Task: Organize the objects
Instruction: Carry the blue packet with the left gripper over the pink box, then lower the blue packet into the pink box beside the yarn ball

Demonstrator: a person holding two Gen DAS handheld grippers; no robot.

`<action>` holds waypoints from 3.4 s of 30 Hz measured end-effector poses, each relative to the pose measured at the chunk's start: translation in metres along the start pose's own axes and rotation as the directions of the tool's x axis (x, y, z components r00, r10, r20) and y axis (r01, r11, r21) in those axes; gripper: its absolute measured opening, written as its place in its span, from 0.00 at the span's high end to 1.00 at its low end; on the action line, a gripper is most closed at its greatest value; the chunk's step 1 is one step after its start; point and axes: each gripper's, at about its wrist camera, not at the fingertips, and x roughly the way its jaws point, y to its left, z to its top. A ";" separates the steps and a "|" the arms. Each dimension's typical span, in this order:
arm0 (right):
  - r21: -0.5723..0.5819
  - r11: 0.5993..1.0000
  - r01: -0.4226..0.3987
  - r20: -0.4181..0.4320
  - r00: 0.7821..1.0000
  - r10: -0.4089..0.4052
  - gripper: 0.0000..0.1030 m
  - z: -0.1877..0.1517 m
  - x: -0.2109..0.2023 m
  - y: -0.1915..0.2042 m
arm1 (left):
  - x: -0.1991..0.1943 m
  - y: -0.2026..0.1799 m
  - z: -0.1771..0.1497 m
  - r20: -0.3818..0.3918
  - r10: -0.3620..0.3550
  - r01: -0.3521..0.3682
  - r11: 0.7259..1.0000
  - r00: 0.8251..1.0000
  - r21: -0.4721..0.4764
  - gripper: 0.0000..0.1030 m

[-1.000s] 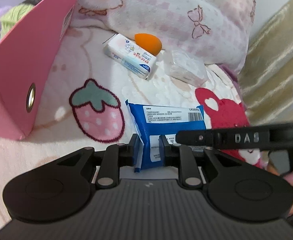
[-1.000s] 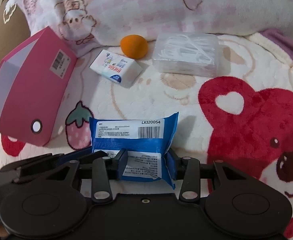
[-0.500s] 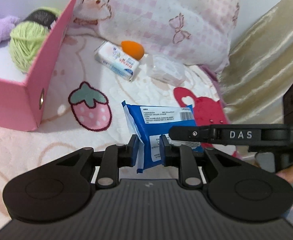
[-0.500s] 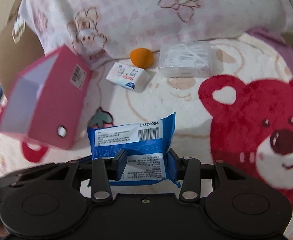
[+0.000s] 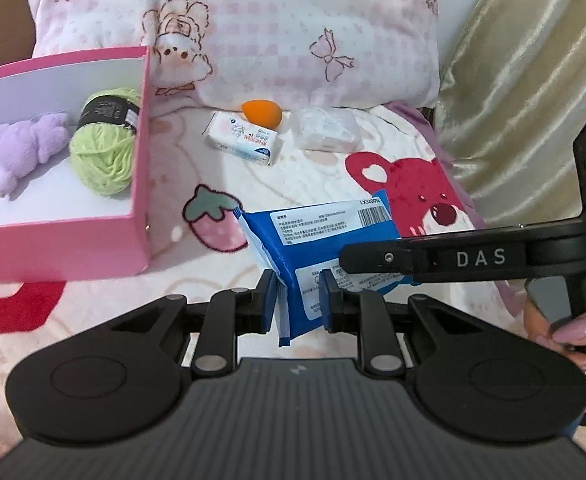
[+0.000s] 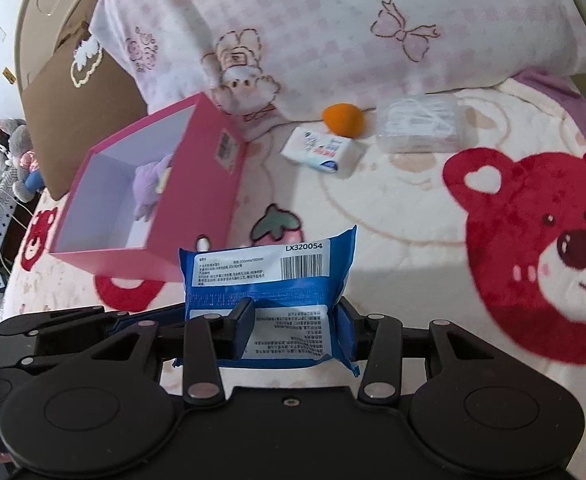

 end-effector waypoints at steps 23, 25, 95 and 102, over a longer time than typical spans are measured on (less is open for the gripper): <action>-0.123 0.988 -0.093 -0.096 0.992 0.081 0.49 -0.020 -0.045 0.094 | -0.113 0.041 -0.019 0.010 -0.075 0.076 0.993 0.997 -0.095 0.79; -0.131 0.986 -0.099 -0.094 0.992 0.087 0.49 -0.021 -0.047 0.103 | -0.121 0.043 -0.021 0.020 -0.064 0.066 0.994 0.998 -0.092 0.79; -0.194 0.979 -0.056 -0.179 0.984 0.020 0.66 0.063 0.199 0.199 | -0.019 0.285 0.046 0.057 0.201 -0.147 0.856 0.978 -0.495 0.76; -0.199 0.979 -0.047 -0.176 0.984 0.011 0.69 0.060 0.204 0.198 | -0.007 0.279 0.047 0.017 0.262 -0.226 0.863 0.965 -0.453 0.76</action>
